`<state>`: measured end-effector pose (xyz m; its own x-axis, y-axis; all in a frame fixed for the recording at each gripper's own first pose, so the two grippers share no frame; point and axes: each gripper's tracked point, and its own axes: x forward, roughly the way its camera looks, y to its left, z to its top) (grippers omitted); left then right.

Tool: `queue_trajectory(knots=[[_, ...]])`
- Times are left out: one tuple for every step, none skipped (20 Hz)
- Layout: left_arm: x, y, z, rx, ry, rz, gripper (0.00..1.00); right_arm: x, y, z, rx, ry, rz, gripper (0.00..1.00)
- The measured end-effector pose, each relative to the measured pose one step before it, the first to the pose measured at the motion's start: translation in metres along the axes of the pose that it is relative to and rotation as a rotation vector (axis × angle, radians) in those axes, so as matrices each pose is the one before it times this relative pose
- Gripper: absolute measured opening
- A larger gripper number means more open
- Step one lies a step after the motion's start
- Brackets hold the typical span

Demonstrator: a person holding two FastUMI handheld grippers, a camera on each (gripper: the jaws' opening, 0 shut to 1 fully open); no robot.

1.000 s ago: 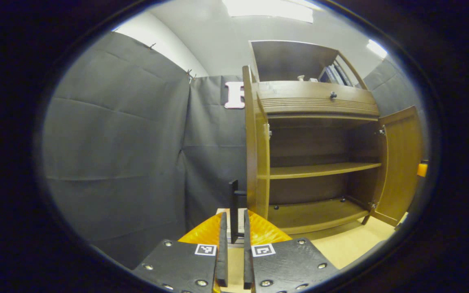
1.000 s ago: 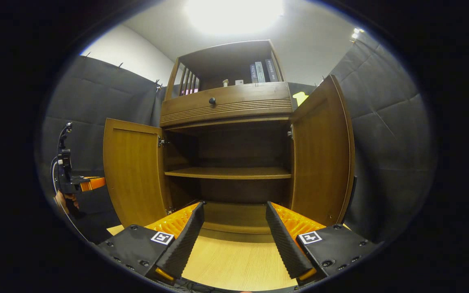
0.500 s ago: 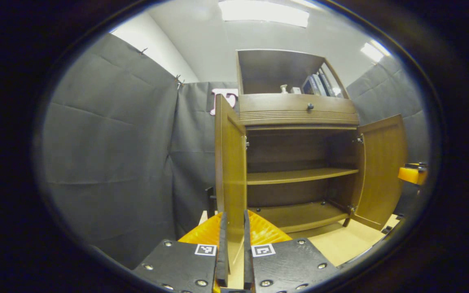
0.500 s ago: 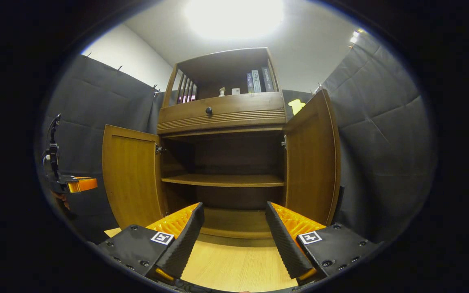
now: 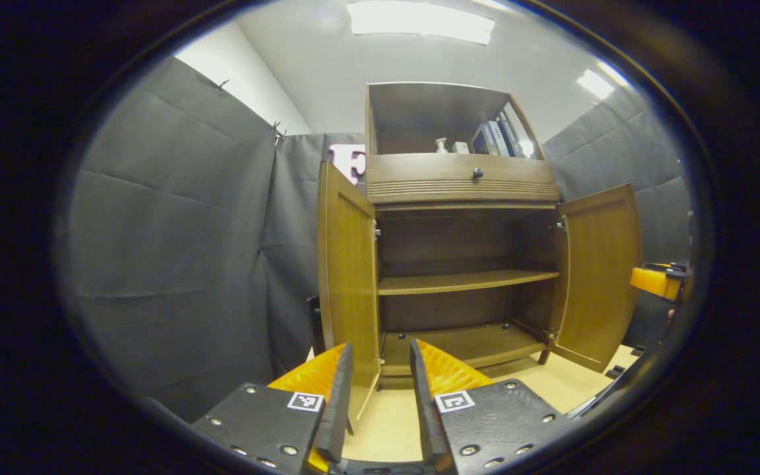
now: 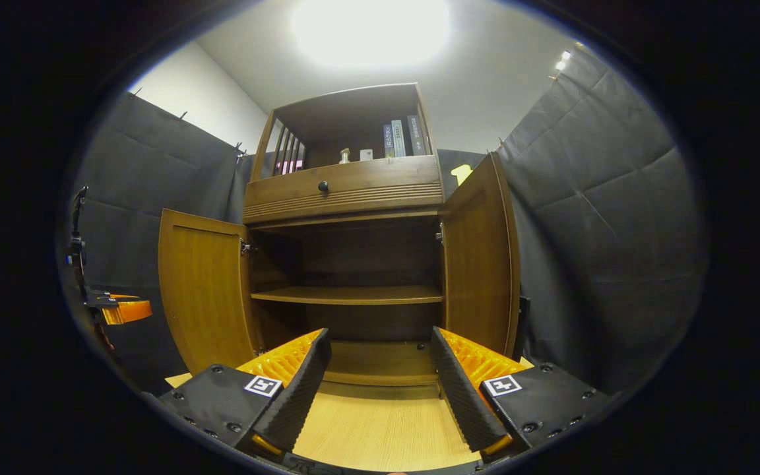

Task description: Open the right door of the double-door shoe cabinet with the right hand, and open the left door with the left hand.

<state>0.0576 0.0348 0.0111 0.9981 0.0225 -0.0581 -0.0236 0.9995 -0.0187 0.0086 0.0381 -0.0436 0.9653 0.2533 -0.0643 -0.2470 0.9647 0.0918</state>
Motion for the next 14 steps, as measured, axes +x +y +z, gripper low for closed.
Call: queue_trajectory(knots=[[-0.00186, -0.00056, 0.00156, 0.00423, -0.00309, 0.00391, 0.46, 0.00007, -0.00037, 0.00166, 0.00296, -0.00242, 0.00075, 0.92], [-0.00431, -0.00207, 0.00021, 0.00354, -0.00390, -0.00434, 0.47, 0.00009, -0.00063, 0.00116, -0.00049, -0.00283, -0.00004, 0.92], [-0.00174, -0.00116, 0.00192, 0.00468, -0.00509, -0.00133, 0.55, -0.00085, -0.00015, 0.00058, -0.00274, -0.00232, 0.00077, 0.92], [-0.00438, 0.00160, 0.00246, 0.00824, -0.00674, 0.00794, 0.63, 0.00031, -0.00037, 0.00091, -0.00349, -0.00121, 0.00057, 0.92], [-0.00184, 0.00040, 0.00287, 0.00596, -0.00566, 0.00553, 0.71, -0.00003, -0.00066, -0.00024, -0.00293, -0.00027, 0.00063, 0.92], [-0.00015, -0.00085, 0.00048, 0.00021, -0.00330, 0.00403, 0.79, -0.00026, -0.00027, 0.00084, -0.00138, -0.00025, 0.00043, 0.92], [-0.00013, -0.00148, 0.00123, -0.00390, -0.00147, -0.00018, 0.87, 0.00008, -0.00033, 0.00089, 0.00008, -0.00046, 0.00052, 0.95], [0.00185, -0.00127, 0.00071, -0.00488, -0.00130, 0.00002, 0.95, 0.00079, -0.00045, 0.00077, -0.00098, -0.00002, 0.00100, 0.92], [-0.00044, -0.00076, 0.00014, -0.00331, -0.00171, 0.00121, 0.95, -0.00002, -0.00109, 0.00047, -0.00233, -0.00093, -0.00097, 0.92], [0.00105, -0.00002, -0.00069, -0.00089, -0.00127, 0.00347, 0.95, 0.00097, -0.00108, 0.00157, -0.00143, -0.00283, -0.00064, 0.92], [0.00092, 0.00013, -0.00010, 0.00100, -0.00151, 0.00345, 0.95, 0.00110, -0.00086, 0.00046, 0.00030, 0.00006, -0.00019, 0.92], [0.00169, 0.00122, 0.00082, 0.00255, -0.00029, 0.00452, 0.95, 0.00033, -0.00088, 0.00061, 0.00061, 0.00049, -0.00008, 0.92], [-0.00003, -0.00007, 0.00022, 0.00412, 0.00181, 0.00039, 0.95, -0.00022, -0.00130, 0.00018, -0.00058, -0.00012, -0.00227, 0.92], [0.00036, -0.00030, 0.00001, 0.00487, -0.00057, -0.00145, 0.95, -0.00037, -0.00129, 0.00053, -0.00117, 0.00015, -0.00248, 0.92]])
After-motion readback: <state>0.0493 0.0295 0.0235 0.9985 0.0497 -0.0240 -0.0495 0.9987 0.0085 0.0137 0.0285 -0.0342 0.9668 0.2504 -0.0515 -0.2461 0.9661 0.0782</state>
